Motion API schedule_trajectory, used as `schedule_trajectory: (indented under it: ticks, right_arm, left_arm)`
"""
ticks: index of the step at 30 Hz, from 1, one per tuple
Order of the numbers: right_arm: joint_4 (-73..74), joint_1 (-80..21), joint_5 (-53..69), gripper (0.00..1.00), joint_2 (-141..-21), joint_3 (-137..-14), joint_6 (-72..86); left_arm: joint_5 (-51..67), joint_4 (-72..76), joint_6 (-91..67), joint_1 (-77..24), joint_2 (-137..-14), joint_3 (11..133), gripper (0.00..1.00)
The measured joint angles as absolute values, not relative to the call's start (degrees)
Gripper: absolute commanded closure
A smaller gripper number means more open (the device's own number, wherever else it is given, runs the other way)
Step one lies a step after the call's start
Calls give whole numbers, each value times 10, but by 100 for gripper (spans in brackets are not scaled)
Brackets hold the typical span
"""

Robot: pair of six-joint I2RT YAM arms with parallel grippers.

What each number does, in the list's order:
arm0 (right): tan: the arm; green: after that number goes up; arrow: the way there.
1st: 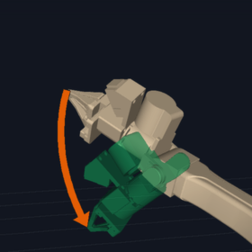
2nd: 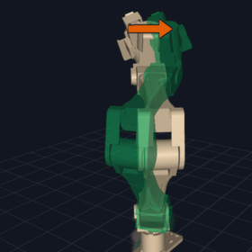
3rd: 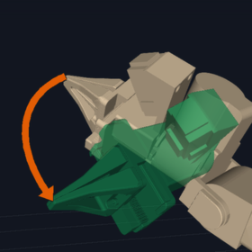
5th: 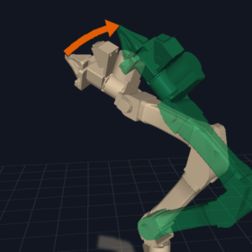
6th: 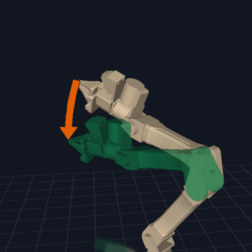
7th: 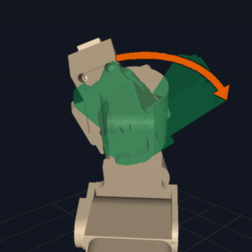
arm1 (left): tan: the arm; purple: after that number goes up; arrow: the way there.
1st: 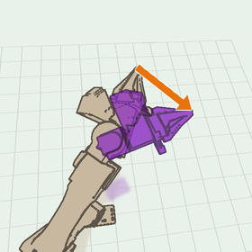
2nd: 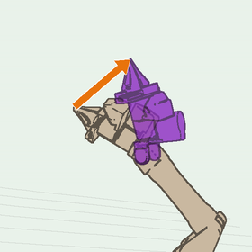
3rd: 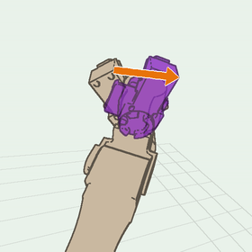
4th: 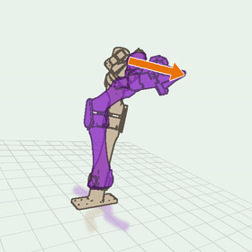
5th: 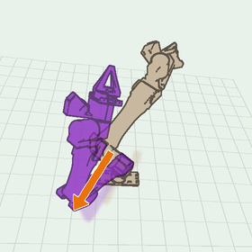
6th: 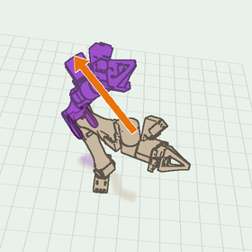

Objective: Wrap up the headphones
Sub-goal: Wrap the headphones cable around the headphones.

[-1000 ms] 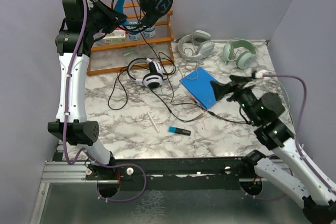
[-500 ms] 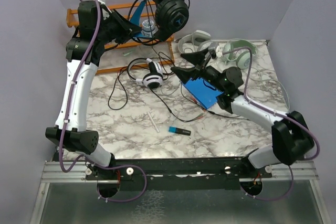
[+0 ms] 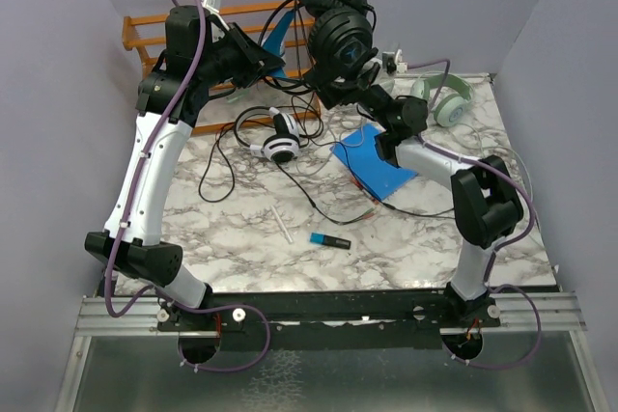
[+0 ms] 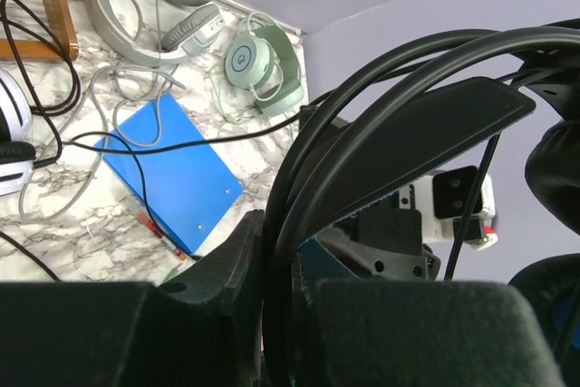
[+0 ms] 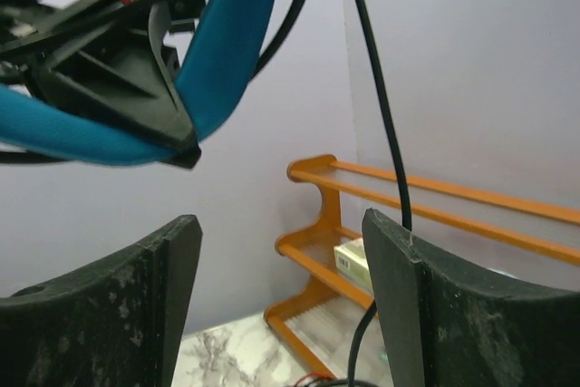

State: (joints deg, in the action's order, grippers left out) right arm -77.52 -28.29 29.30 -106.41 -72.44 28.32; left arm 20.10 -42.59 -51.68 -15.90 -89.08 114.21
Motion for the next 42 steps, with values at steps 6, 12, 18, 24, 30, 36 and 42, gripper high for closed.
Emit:
schedule_trajectory:
  ticks: [6,12,18,24,30,36,42]
  right_arm:
    - [-782,-283,293,25,-1076,-764,292]
    - [-796,-279,284,25,-1070,-731,289]
    - [-814,-265,281,24,-1056,-681,287]
    - [-851,-249,280,23,-1027,-649,291]
    - [-859,-235,277,22,-1023,-646,316]
    - [-858,-232,288,25,-1077,-752,355]
    - [-859,-232,318,54,-1157,-831,434]
  left_arm:
    - [201,-429,-519,-161,-890,1143,100]
    - [201,-430,-519,-163,-890,1145,100]
    - [201,-434,-519,-163,-889,1148,100]
    - [201,-435,-519,-163,-889,1148,100]
    - [203,-436,-519,-163,-889,1148,100]
    - [208,-436,-519,-163,-889,1148,100]
    - [211,-436,-519,-163,-889,1148,100]
